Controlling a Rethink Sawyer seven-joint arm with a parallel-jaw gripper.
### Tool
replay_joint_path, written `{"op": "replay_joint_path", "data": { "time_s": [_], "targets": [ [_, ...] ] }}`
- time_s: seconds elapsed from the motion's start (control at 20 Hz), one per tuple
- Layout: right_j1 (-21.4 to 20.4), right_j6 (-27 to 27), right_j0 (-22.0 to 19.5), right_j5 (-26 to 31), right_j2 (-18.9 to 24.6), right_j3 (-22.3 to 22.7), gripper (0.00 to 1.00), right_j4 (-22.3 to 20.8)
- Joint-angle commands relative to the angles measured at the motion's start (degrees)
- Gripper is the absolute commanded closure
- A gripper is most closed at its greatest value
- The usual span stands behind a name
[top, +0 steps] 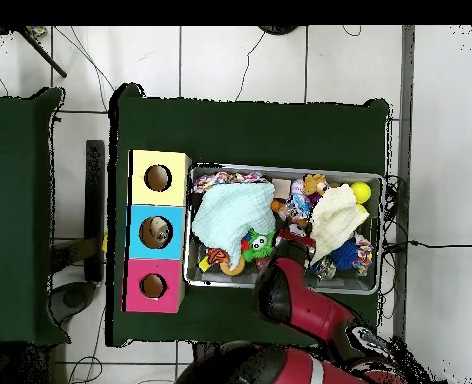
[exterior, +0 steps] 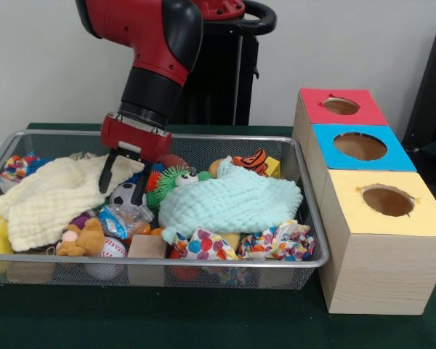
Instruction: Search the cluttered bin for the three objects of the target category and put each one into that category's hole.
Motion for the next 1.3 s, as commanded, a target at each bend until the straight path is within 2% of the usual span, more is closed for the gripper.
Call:
{"op": "replay_joint_path", "data": {
  "time_s": [0.05,0.3,0.75,1.3],
  "targets": [
    [0.6,10.2,-2.3,2.0,5.2,-7.5,0.0,-3.8],
    [0.6,10.4,-3.4,3.6,7.0,-8.1,0.0,-6.4],
    [0.9,11.2,-2.8,2.4,6.6,-6.6,0.0,-6.2],
    [1.3,10.5,-3.9,4.7,8.8,-6.9,0.0,-10.2]
  ]
}}
